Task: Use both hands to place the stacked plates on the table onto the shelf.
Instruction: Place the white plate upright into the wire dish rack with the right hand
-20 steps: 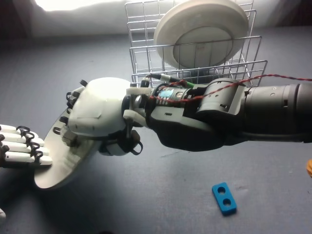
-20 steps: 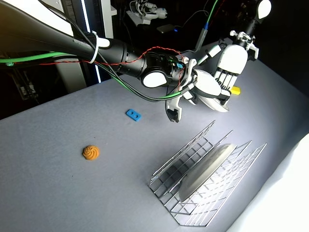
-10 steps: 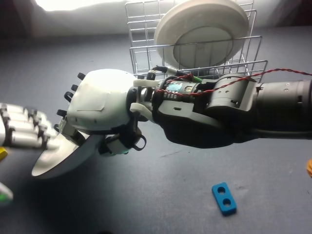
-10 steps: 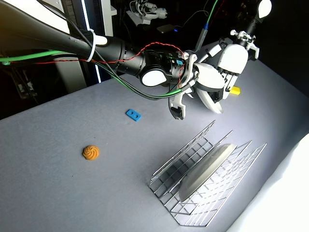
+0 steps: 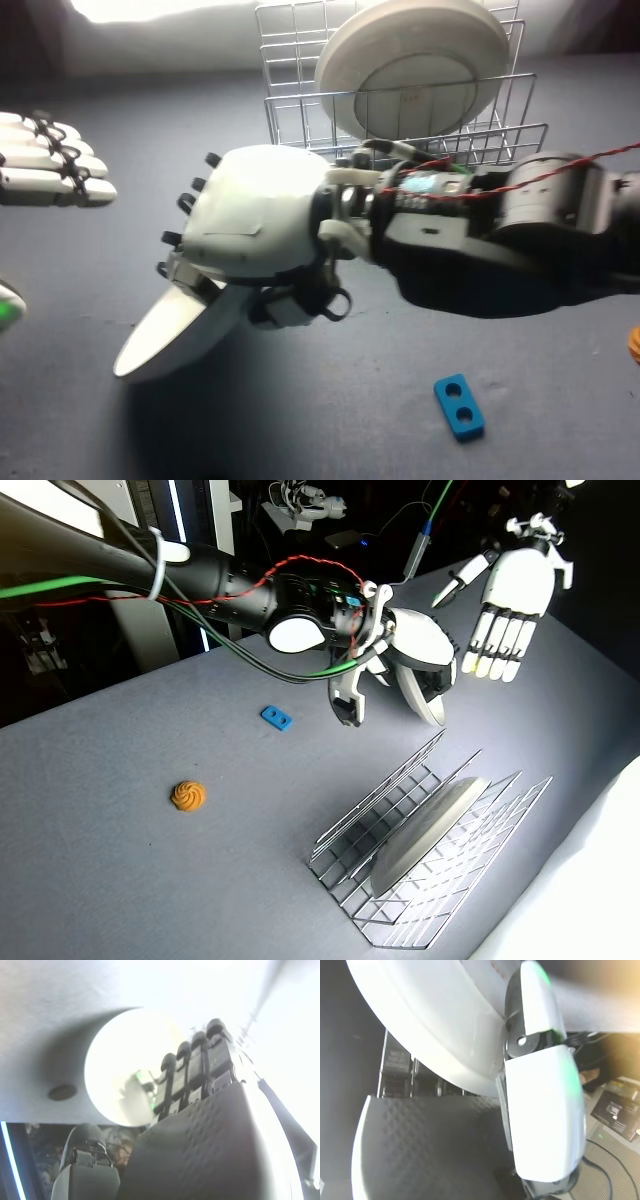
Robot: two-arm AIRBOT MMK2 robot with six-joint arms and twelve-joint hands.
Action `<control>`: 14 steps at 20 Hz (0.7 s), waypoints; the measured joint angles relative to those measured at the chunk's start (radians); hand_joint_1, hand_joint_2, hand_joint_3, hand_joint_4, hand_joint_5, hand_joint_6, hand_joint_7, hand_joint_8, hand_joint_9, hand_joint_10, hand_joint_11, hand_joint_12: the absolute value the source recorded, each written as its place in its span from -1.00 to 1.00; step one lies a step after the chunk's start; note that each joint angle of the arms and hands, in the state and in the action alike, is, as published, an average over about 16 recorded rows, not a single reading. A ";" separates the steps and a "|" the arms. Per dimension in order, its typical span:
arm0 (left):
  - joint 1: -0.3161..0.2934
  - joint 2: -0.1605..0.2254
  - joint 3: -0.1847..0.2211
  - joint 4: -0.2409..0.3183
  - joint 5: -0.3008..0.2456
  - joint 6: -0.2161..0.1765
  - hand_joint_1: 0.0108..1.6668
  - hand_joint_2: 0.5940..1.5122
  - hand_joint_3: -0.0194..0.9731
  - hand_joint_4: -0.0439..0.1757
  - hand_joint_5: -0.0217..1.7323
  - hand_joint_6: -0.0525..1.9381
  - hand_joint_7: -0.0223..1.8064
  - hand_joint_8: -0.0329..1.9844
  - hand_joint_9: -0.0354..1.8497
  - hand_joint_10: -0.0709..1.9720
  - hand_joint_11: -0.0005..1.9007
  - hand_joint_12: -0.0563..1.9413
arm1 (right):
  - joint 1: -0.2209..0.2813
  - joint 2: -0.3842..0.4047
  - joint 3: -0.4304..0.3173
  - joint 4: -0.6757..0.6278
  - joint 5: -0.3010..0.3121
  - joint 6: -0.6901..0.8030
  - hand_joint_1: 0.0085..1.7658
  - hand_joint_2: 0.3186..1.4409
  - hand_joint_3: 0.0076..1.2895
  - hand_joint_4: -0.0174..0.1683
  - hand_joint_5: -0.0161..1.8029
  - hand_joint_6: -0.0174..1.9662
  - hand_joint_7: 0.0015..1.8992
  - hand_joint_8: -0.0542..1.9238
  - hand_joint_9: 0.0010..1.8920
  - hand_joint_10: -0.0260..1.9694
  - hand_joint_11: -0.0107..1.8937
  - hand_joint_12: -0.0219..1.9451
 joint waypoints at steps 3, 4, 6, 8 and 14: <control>-0.033 0.026 -0.005 0.012 -0.007 -0.016 -1.00 0.10 -0.92 -0.55 -0.89 -0.93 -0.93 -0.95 -0.94 -0.93 -0.97 -0.93 | 0.026 0.069 -0.071 0.040 -0.012 -0.001 0.36 0.26 -0.99 -0.66 -0.05 -0.05 0.00 -0.08 0.19 -0.62 -0.15 0.15; -0.043 0.035 -0.006 0.018 -0.009 -0.023 -1.00 0.10 -0.92 -0.55 -0.89 -0.94 -0.93 -0.95 -0.94 -0.93 -0.98 -0.93 | 0.038 0.094 -0.095 0.057 -0.016 -0.001 0.36 0.26 -0.99 -0.65 -0.04 -0.04 0.01 -0.07 0.19 -0.62 -0.14 0.15; -0.059 0.052 -0.010 0.032 -0.016 -0.036 -1.00 0.10 -0.92 -0.55 -0.89 -0.94 -0.93 -0.95 -0.94 -0.93 -0.98 -0.93 | 0.064 0.143 -0.142 0.099 -0.024 -0.002 0.36 0.26 -0.99 -0.62 -0.02 -0.01 0.03 -0.05 0.21 -0.66 -0.14 0.16; -0.071 0.071 -0.016 0.045 -0.022 -0.050 -1.00 0.11 -0.92 -0.55 -0.89 -0.94 -0.93 -0.95 -0.94 -0.93 -0.98 -0.93 | 0.096 0.193 -0.186 0.151 -0.035 -0.003 0.36 0.26 -0.99 -0.60 0.00 0.01 0.04 -0.03 0.24 -0.73 -0.13 0.17; -0.095 0.118 -0.035 0.083 -0.038 -0.085 -1.00 0.11 -0.92 -0.55 -0.88 -0.94 -0.92 -0.95 -0.94 -0.93 -0.98 -0.93 | 0.200 0.321 -0.282 0.319 -0.060 -0.006 0.36 0.26 -0.99 -0.65 0.04 0.04 0.09 0.01 0.28 -0.76 -0.09 0.19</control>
